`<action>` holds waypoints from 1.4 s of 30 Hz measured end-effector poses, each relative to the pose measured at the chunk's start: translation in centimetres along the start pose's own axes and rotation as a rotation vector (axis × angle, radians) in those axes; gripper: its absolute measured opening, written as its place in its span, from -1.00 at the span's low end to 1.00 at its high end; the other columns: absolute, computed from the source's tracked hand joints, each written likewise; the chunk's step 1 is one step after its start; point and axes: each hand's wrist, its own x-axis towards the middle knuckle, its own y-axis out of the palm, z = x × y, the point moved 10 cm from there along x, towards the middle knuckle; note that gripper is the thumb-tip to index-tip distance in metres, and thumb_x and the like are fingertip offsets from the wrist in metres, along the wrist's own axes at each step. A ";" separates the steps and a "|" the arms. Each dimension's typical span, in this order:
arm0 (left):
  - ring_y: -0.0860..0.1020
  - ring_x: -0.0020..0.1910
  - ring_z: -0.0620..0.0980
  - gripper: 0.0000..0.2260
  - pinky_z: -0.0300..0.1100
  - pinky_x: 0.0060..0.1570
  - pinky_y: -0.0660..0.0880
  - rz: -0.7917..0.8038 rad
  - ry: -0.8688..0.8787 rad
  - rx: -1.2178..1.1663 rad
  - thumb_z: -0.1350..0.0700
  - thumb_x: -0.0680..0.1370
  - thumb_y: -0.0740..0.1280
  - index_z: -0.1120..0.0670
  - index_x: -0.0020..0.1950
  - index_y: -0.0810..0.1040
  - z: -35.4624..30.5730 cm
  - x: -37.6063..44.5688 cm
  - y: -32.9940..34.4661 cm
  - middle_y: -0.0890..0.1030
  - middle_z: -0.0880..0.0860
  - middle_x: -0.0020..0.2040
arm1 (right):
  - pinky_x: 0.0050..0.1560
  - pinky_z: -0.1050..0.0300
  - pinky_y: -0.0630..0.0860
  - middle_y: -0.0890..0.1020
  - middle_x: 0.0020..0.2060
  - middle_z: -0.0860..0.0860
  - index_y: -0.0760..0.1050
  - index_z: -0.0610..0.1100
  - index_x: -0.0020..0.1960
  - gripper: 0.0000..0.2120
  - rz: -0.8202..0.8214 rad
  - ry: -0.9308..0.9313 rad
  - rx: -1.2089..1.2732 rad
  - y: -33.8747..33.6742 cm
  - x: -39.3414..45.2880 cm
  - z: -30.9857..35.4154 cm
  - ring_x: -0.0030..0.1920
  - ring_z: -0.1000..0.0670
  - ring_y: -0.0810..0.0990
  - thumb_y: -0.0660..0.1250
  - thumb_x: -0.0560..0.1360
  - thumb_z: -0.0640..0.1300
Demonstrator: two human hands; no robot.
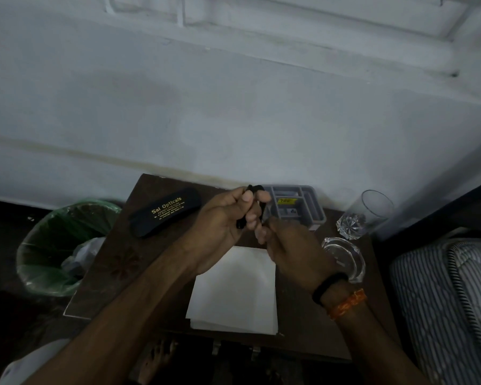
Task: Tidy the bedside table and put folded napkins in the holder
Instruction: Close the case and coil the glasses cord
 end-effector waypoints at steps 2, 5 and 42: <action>0.44 -0.27 -0.04 -0.75 -0.14 -0.23 0.50 -0.045 0.006 0.046 0.19 0.65 0.14 0.24 0.21 0.53 0.3 0.1 -0.3 0.45 0.04 -0.30 | -0.06 0.11 0.53 0.63 -0.12 -0.05 0.51 -0.16 0.00 -0.86 0.047 -0.017 -0.049 0.9 -0.1 0.7 -0.12 -0.02 0.59 0.17 0.61 -0.22; 0.50 -0.17 -0.02 -0.77 -0.03 -0.10 0.50 -0.119 0.035 0.229 0.21 0.66 0.14 0.18 0.26 0.50 0.6 0.2 -1.2 0.53 0.03 -0.22 | -0.09 0.13 0.52 0.64 -0.11 -0.04 0.52 -0.14 -0.01 -0.83 0.064 -0.059 -0.091 1.4 -0.3 1.8 -0.12 -0.04 0.61 0.16 0.63 -0.15; 0.41 -0.39 -0.05 -0.64 -0.17 -0.28 0.37 0.267 -0.192 0.460 0.14 0.68 0.08 0.40 0.03 0.53 2.7 -1.1 1.6 0.47 0.04 -0.42 | 0.07 0.17 0.52 0.62 -0.08 0.11 0.63 0.03 0.17 -0.70 -0.022 -0.017 0.353 -3.3 -0.7 -0.8 0.01 0.12 0.59 0.36 0.48 0.07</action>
